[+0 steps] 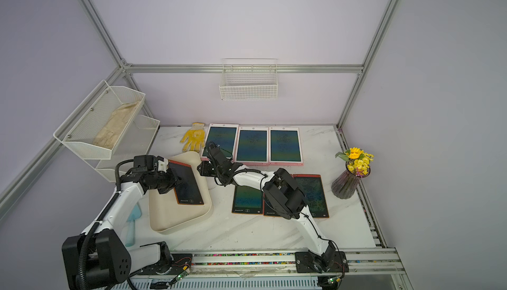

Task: Take out the writing tablet from the storage box
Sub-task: Adjust the storage box at the center of the board, then place the writing tablet at the center of the board.

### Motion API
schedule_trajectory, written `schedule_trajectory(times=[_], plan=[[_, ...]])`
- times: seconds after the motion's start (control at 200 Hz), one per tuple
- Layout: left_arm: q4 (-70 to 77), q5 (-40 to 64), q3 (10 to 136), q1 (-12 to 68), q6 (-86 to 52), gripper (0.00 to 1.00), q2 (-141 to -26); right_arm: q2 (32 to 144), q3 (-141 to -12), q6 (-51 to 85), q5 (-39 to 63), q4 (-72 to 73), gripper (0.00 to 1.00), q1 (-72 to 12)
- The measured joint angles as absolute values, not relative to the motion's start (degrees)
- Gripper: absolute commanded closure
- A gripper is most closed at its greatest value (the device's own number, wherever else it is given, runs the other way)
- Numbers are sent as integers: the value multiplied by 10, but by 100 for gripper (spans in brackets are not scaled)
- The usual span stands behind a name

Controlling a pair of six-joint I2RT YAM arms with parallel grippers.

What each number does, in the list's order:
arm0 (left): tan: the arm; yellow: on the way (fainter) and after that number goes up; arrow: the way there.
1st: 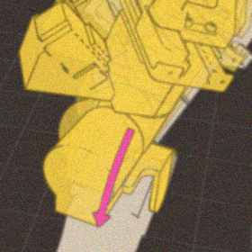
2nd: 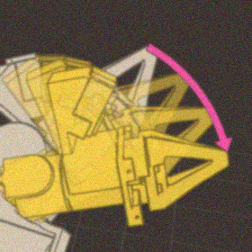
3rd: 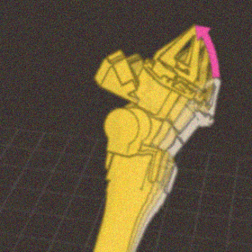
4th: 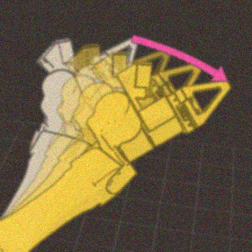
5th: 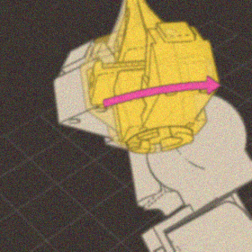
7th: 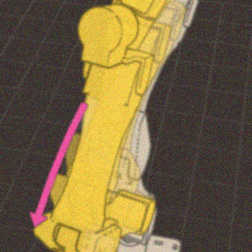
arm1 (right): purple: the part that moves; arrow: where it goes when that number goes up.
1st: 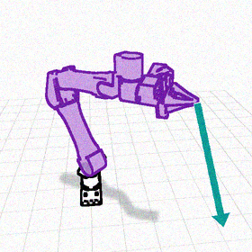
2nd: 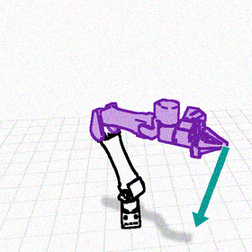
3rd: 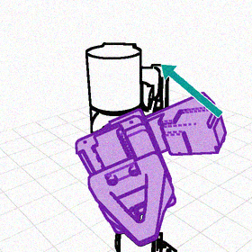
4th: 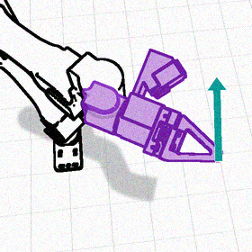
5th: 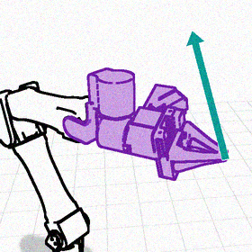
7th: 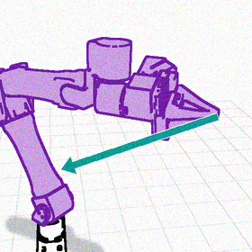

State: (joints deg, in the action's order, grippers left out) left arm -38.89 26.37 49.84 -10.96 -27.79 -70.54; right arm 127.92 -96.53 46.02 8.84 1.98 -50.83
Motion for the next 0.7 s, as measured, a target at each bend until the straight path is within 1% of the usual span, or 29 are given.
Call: schedule_trajectory(times=[0.17,0.32,0.565,0.7], plan=[[-409,263,520,-120,-274,95,-701,1238,-907,462,89,34,63,-508],[-411,270,533,-124,-274,95,-681,1199,-852,469,87,51,66,-505],[-412,325,536,-125,-274,96,-665,1193,-799,477,100,77,69,-500],[-399,357,536,-125,-281,95,-630,1193,-773,485,112,87,70,-501]])
